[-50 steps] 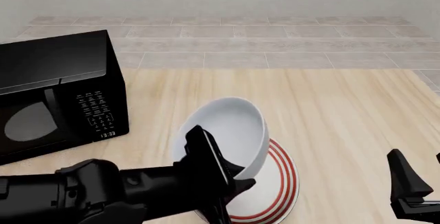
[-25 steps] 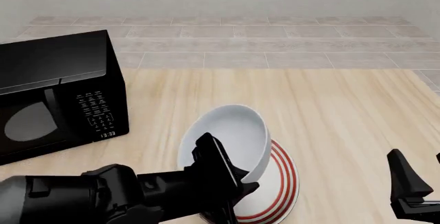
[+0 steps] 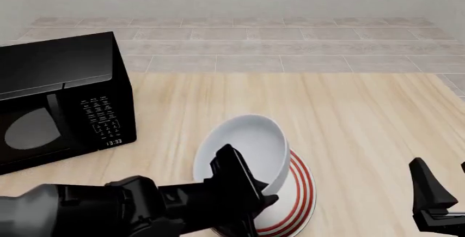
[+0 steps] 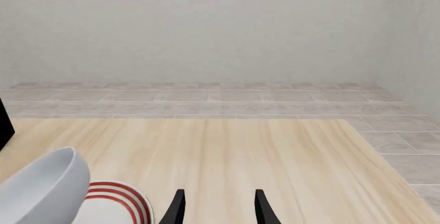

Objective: Pick up the white bowl and put it on the plate.

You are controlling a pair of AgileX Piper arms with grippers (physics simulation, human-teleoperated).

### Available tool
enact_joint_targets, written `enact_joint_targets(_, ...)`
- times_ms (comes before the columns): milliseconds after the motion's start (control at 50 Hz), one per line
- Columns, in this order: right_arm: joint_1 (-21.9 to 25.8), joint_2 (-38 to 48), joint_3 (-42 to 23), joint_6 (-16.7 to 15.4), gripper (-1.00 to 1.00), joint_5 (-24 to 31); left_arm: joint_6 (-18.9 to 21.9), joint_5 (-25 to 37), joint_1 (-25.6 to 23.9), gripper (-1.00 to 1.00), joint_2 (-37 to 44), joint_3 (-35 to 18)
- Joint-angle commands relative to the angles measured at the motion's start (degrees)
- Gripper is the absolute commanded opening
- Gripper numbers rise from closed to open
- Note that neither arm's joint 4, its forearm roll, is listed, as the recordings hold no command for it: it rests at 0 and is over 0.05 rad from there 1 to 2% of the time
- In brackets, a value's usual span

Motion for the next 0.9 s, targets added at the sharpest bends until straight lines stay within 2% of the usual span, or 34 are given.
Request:
enact_joint_targets(20,-0.01,-0.08,0.08,0.01,1.0,-0.01,-0.14,-1.95,-0.47,-1.0,0.89,0.57)
enact_joint_targets(340,-0.02,-0.09,0.08,0.02,1.0,0.0,0.21,-3.79,0.45,-1.0,4.85,-0.03)
enact_joint_targets(900,-0.03,-0.08,0.08,0.01,1.0,0.0,-0.23,-5.42,0.63,-1.0,7.19,-0.33)
